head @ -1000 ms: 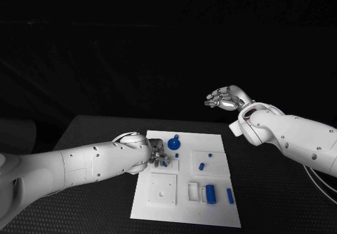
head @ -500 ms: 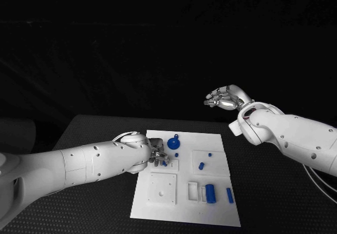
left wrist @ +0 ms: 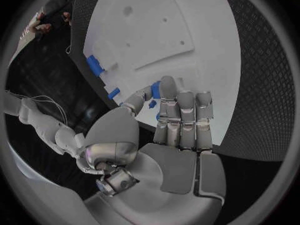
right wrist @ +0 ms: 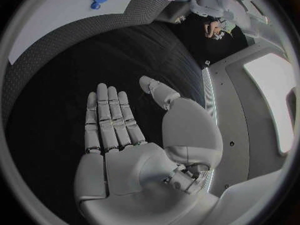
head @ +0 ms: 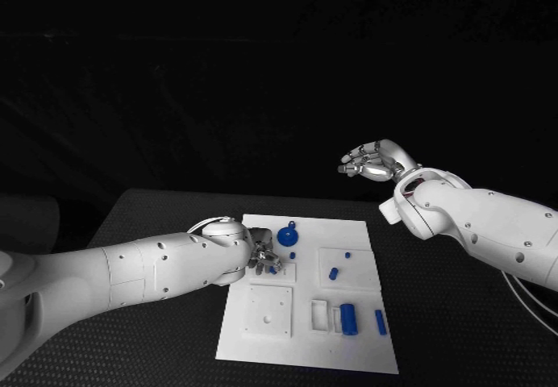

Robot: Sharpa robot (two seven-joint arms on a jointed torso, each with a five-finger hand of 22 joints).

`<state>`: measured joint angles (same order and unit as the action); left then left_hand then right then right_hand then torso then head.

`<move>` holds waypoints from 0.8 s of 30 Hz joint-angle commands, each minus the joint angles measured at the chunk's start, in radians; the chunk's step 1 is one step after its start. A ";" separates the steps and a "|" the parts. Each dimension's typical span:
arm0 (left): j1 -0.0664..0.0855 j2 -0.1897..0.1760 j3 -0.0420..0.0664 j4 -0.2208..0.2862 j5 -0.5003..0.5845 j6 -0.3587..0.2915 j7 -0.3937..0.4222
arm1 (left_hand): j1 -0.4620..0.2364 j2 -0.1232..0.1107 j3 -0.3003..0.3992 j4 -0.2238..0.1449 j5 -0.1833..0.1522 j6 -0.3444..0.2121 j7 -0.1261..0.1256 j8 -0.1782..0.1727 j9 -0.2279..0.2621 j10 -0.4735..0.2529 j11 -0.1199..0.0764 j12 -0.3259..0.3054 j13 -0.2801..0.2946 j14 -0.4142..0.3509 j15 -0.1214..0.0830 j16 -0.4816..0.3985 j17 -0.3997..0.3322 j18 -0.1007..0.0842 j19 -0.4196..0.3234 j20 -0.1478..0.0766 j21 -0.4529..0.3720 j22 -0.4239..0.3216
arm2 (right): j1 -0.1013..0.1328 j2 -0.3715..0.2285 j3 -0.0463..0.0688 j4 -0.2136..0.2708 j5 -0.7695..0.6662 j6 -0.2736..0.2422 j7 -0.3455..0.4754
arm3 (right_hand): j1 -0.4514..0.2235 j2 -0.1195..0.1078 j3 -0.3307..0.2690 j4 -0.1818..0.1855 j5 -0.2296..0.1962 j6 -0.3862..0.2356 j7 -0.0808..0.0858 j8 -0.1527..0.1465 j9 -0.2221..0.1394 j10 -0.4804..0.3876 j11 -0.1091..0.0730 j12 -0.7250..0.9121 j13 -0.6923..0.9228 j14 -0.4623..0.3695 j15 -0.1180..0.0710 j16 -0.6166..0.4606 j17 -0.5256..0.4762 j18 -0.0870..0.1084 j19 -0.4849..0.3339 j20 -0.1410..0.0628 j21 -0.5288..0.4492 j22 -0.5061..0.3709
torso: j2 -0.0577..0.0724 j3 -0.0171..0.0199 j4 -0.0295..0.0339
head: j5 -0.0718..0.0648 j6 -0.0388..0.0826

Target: Assemble the parts on the task board

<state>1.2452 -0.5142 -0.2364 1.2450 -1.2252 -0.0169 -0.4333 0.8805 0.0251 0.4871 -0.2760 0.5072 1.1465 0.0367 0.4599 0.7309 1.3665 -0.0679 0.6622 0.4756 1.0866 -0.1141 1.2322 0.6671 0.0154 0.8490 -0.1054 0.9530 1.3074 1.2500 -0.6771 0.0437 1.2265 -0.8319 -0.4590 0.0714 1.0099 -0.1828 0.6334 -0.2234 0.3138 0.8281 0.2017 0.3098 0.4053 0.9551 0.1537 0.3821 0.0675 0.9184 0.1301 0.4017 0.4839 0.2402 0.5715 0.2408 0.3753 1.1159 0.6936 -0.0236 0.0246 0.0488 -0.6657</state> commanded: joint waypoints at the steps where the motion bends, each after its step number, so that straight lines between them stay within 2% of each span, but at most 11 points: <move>1: -0.005 -0.003 -0.003 0.000 -0.029 0.031 -0.008 | 0.025 0.026 0.018 -0.014 0.004 0.032 -0.027 0.003 0.000 0.006 -0.012 0.006 -0.002 0.016 -0.023 0.004 -0.001 0.003 0.008 -0.123 0.005 0.022 | 0.000 0.001 0.000 0.000 0.000 0.013 0.005 | 0.003 0.005 -0.001 0.005 0.005 -0.004 -0.002 0.006 -0.001 0.008 0.002 -0.005 -0.001 0.004 0.006 -0.005 -0.001 -0.010 -0.005 0.000 -0.004 0.000 | 0.001 -0.0002 0.0002 | 0.000 -0.002; 24: -0.005 -0.004 -0.003 0.008 0.014 0.058 -0.011 | 0.025 0.026 0.018 -0.014 0.013 0.034 -0.028 0.005 0.000 0.009 -0.013 0.007 -0.002 0.018 -0.024 0.006 -0.002 0.004 0.008 -0.123 0.008 0.021 | -0.001 0.002 0.000 0.001 0.000 0.014 0.006 | 0.003 0.006 -0.002 0.004 0.009 -0.004 -0.003 0.007 -0.002 0.011 0.001 -0.009 -0.001 0.005 0.006 -0.008 -0.002 -0.009 -0.005 0.001 -0.004 0.000 | 0.000 -0.0006 -0.0002 | -0.002 -0.007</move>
<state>1.2453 -0.5188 -0.2356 1.2534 -1.2251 0.0000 -0.4346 0.8805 0.0251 0.4867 -0.2765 0.5141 1.1465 0.0367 0.4599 0.7302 1.3686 -0.0660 0.6659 0.4748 1.0860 -0.1147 1.2321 0.6661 0.0154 0.8490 -0.1054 0.9563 1.3080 1.2497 -0.6755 0.0437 1.2264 -0.8318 -0.4573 0.0712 1.0099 -0.1828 0.6334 -0.2234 0.3176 0.8281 0.2016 0.3098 0.4044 0.9598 0.1554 0.3783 0.0675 0.9222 0.1337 0.3980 0.4831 0.2402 0.5715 0.2408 0.3753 1.1159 0.6937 -0.0242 0.0247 0.0476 -0.6723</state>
